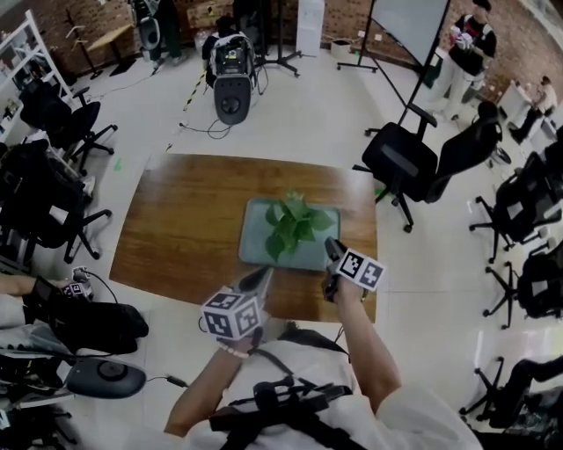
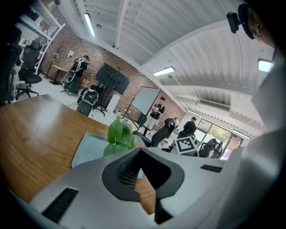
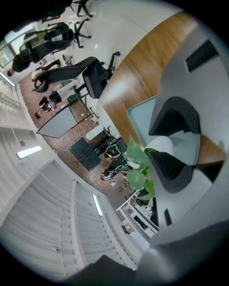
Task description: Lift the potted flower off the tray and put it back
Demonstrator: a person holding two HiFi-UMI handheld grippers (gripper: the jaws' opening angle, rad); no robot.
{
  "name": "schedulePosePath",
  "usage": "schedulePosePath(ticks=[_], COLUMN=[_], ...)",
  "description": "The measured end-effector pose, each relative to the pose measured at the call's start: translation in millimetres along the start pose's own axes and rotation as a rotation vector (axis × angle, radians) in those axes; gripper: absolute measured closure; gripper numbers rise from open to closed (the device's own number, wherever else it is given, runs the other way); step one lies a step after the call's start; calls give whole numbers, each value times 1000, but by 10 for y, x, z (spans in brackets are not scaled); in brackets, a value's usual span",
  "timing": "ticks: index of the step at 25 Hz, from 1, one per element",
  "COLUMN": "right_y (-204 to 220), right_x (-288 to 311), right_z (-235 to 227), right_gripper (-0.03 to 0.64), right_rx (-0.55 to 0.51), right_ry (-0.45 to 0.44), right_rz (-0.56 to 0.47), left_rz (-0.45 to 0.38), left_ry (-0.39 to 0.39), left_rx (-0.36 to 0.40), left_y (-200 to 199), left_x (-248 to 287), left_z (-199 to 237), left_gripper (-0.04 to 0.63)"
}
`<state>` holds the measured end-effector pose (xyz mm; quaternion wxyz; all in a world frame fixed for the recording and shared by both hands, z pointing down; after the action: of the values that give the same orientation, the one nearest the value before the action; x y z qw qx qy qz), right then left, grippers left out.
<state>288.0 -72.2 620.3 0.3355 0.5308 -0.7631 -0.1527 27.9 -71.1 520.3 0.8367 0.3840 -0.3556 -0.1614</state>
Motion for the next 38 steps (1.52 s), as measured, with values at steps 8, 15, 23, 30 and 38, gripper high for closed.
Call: schedulePosePath(ticks=[8,15,23,30,38], right_y=[13,84,109,76,107], right_x=[694,1021,1138,1150,1433], right_z=[-135,-68,-79,40,490], right_gripper=[480,472,548,566,566], right_rx=[18,31,-15,-58,-101], right_ry=[-74,-107,-21,6,-58], right_rz=[78,132,148,133,162], left_rz=[-11,-21,-28,-39,-79], left_ry=[-67,-128,-156,-170,-211], left_rx=[-29,-78,-94,-109,-146], left_y=[-54,-66,-116,-88,-105], left_x=[201,195,121,-10,-251], left_z=[97,276,431,551,744], left_gripper=[606,606,606,606,606])
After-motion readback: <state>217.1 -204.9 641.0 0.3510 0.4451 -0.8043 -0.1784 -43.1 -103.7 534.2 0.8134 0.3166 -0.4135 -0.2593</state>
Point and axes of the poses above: the fingertips, and each gripper's own axes: x forward along the fingers, z to its left, y out of its underside, the point moved 6 cm from there along -x, backward along the fingers, and after that the axes turned 12 degrees about -y, right-handed, at the moved point
